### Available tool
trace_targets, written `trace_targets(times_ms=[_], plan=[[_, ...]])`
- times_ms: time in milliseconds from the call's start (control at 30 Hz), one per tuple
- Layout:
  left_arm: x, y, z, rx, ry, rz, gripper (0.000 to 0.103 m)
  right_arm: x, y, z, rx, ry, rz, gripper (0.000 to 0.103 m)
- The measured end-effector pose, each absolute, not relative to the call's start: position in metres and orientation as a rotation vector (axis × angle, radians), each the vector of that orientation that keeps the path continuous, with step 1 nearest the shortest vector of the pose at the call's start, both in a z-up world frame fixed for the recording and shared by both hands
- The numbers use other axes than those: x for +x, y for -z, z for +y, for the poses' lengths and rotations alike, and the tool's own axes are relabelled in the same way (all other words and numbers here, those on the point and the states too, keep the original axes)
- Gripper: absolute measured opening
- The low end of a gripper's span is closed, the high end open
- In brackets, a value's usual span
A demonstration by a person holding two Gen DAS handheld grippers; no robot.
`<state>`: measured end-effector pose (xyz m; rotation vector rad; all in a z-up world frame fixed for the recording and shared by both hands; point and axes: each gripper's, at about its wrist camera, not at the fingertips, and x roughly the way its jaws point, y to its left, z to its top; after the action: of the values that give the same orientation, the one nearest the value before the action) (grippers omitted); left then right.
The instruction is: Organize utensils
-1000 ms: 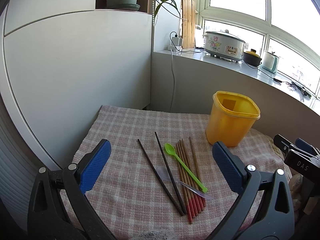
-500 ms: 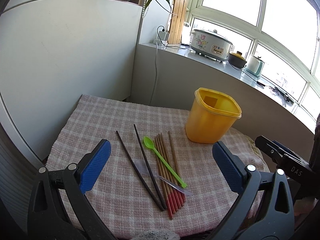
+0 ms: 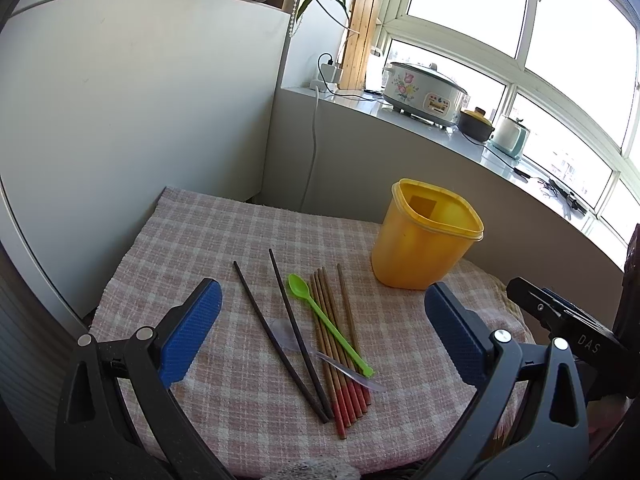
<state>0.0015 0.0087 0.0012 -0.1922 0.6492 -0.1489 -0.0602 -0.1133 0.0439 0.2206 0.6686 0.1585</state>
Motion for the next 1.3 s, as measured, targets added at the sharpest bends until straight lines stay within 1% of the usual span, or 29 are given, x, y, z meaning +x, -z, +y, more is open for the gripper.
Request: trace_targets(times_ms=[900, 1167, 1300], plan=[[0.001, 0.0, 0.01, -0.201, 0.142, 0.653, 0.103, -0.057, -0.045, -0.107, 0.202, -0.176, 0.669, 0.103], [0.004, 0.009, 0.017, -0.202, 0.106, 0.66, 0.103, -0.05, -0.039, -0.106, 0.215, -0.2, 0.68, 0.103], [0.008, 0.022, 0.03, -0.208, 0.077, 0.69, 0.103, -0.043, -0.031, -0.107, 0.216, -0.223, 0.684, 0.103]])
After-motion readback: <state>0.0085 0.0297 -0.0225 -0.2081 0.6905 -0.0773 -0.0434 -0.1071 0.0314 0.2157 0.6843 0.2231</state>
